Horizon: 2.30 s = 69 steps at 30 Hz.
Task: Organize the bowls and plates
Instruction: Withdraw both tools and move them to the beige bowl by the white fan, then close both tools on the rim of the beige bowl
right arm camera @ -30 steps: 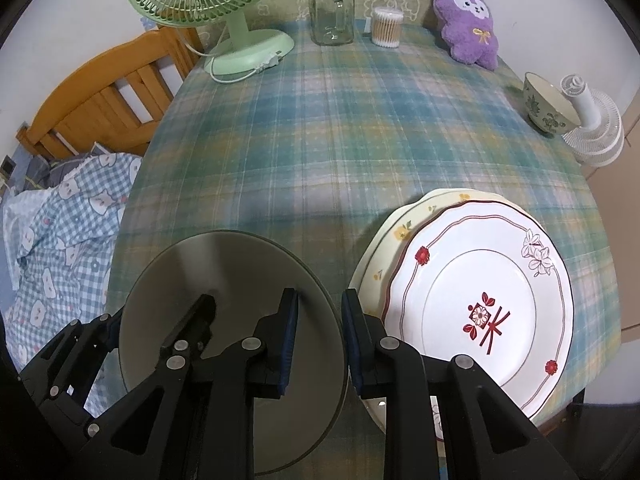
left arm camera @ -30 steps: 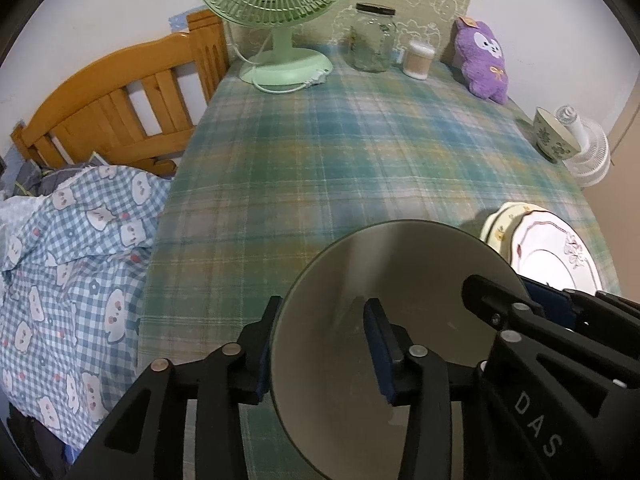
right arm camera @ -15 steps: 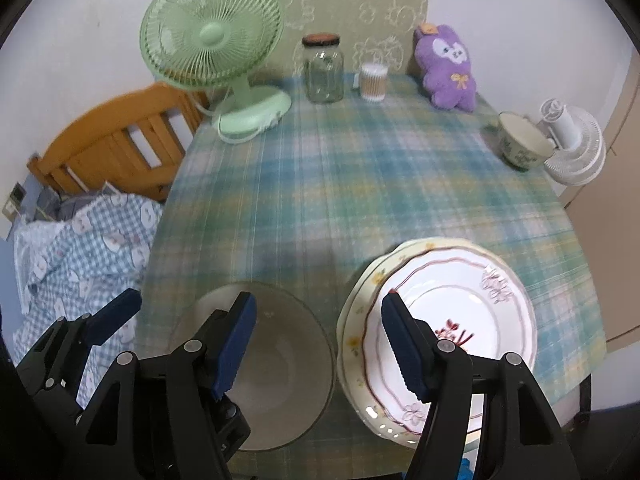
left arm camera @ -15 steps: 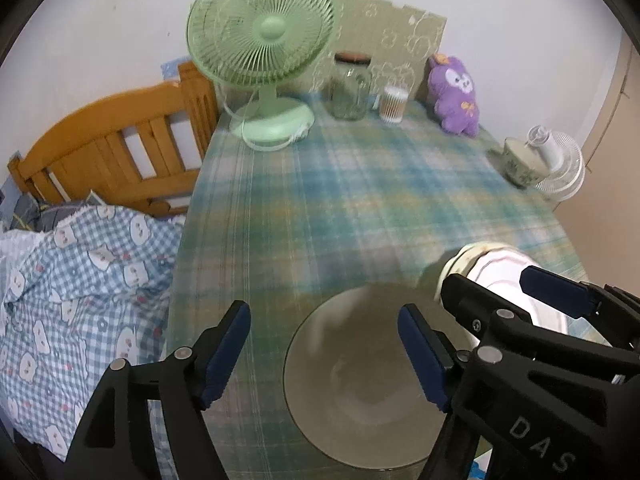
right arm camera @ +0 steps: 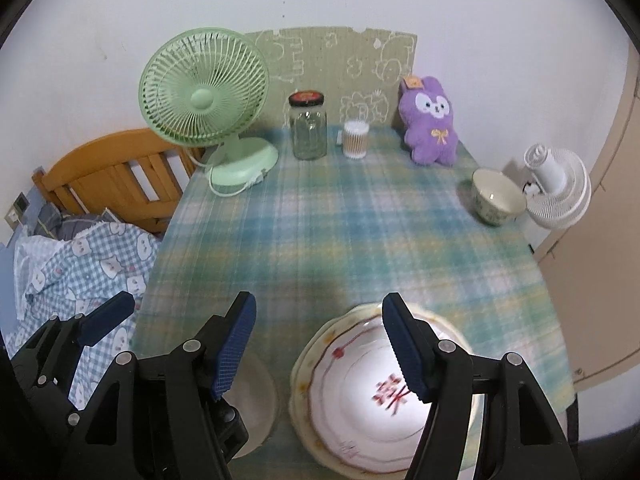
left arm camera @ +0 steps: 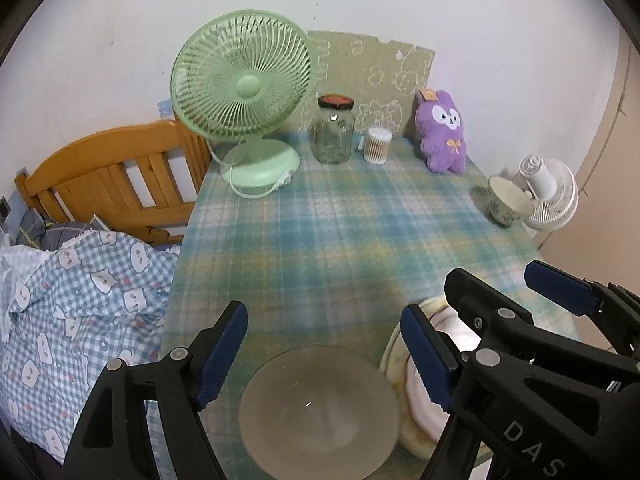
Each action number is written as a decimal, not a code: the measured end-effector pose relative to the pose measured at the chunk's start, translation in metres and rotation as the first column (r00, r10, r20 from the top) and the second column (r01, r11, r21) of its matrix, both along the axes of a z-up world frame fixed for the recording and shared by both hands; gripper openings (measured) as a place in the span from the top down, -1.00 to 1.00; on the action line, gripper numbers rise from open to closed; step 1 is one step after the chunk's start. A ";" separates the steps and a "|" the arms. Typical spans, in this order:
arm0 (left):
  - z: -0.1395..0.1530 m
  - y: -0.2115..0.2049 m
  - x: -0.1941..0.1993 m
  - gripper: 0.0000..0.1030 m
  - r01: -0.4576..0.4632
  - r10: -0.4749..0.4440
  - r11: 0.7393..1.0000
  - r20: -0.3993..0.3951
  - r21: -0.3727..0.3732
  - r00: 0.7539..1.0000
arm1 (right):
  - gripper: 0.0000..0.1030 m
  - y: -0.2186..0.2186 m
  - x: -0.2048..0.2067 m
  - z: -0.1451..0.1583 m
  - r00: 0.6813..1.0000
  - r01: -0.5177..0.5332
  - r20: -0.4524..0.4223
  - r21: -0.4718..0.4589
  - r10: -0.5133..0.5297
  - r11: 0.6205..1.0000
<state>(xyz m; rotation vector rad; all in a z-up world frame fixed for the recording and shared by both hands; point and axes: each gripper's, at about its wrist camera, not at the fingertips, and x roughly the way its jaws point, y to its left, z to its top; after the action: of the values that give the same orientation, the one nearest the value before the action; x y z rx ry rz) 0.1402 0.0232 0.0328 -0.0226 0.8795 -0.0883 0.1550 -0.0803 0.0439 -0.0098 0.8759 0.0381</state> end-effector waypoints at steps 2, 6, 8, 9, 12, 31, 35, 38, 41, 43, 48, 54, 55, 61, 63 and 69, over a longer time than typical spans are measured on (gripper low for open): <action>0.006 -0.009 0.002 -0.56 -0.012 0.012 1.000 0.013 -0.002 1.000 | -0.51 -0.011 0.006 0.007 1.000 0.004 0.003 -0.014 -0.004 1.000; 0.017 -0.031 0.011 -0.56 -0.040 0.040 0.999 0.027 -0.012 0.999 | -0.53 -0.035 0.021 0.018 1.000 -0.014 -0.012 -0.008 0.014 1.000; 0.021 -0.042 0.015 -0.56 -0.052 0.052 0.999 0.032 -0.012 0.998 | -0.53 -0.048 0.027 0.023 1.000 -0.029 -0.003 -0.016 0.029 0.999; 0.022 -0.047 0.017 -0.56 -0.056 0.057 0.998 0.034 -0.012 0.998 | -0.53 -0.054 0.031 0.025 0.999 -0.037 0.002 -0.021 0.037 0.999; 0.026 -0.064 0.023 -0.56 -0.079 0.080 0.997 0.032 -0.027 0.996 | -0.53 -0.070 0.040 0.031 0.998 -0.055 0.012 -0.028 0.055 0.998; 0.039 -0.186 0.077 -0.56 -0.146 0.145 0.989 0.068 0.002 0.987 | -0.64 -0.196 0.101 0.043 0.995 -0.077 0.068 -0.033 0.079 0.996; 0.037 -0.210 0.089 -0.56 -0.143 0.143 0.990 0.068 0.006 0.987 | -0.65 -0.223 0.114 0.040 0.995 -0.074 0.069 -0.031 0.076 0.997; 0.035 -0.227 0.098 -0.56 -0.142 0.141 0.990 0.070 0.012 0.988 | -0.65 -0.240 0.122 0.038 0.995 -0.070 0.070 -0.025 0.072 0.997; 0.033 -0.241 0.108 -0.56 -0.137 0.136 0.990 0.070 0.020 0.988 | -0.66 -0.258 0.132 0.034 0.995 -0.069 0.073 -0.025 0.071 0.997; 0.030 -0.251 0.115 -0.56 -0.131 0.130 0.991 0.070 0.022 0.989 | -0.66 -0.267 0.137 0.032 0.995 -0.063 0.073 -0.024 0.064 0.998; 0.023 -0.277 0.134 -0.56 -0.111 0.109 0.993 0.065 0.030 0.992 | -0.67 -0.293 0.153 0.024 0.997 -0.041 0.069 -0.021 0.042 0.999; 0.012 -0.306 0.154 -0.56 -0.096 0.091 0.994 0.082 0.059 0.992 | -0.67 -0.322 0.171 0.011 0.996 -0.032 0.088 0.007 0.031 0.999; 0.010 -0.310 0.157 -0.56 -0.096 0.091 0.993 0.083 0.062 0.992 | -0.67 -0.328 0.176 0.006 0.995 -0.036 0.089 0.017 0.035 0.999; -0.012 -0.327 0.182 -0.56 -0.078 0.074 0.995 0.060 0.065 0.995 | -0.67 -0.350 0.198 -0.020 0.998 -0.017 0.054 0.053 0.014 0.998; -0.021 -0.332 0.191 -0.56 -0.071 0.068 0.995 0.044 0.064 0.997 | -0.67 -0.356 0.205 -0.031 0.999 -0.001 0.043 0.051 -0.001 0.999; -0.050 -0.342 0.215 -0.48 -0.035 0.033 0.997 0.027 0.062 0.999 | -0.65 -0.367 0.224 -0.058 0.999 0.024 0.047 0.046 -0.026 0.999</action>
<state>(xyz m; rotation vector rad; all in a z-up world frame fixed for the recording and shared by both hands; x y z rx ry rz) 0.3556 -0.3184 -0.0173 0.0220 0.8554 -0.0289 0.3791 -0.4472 -0.0138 0.0424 0.8274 0.0341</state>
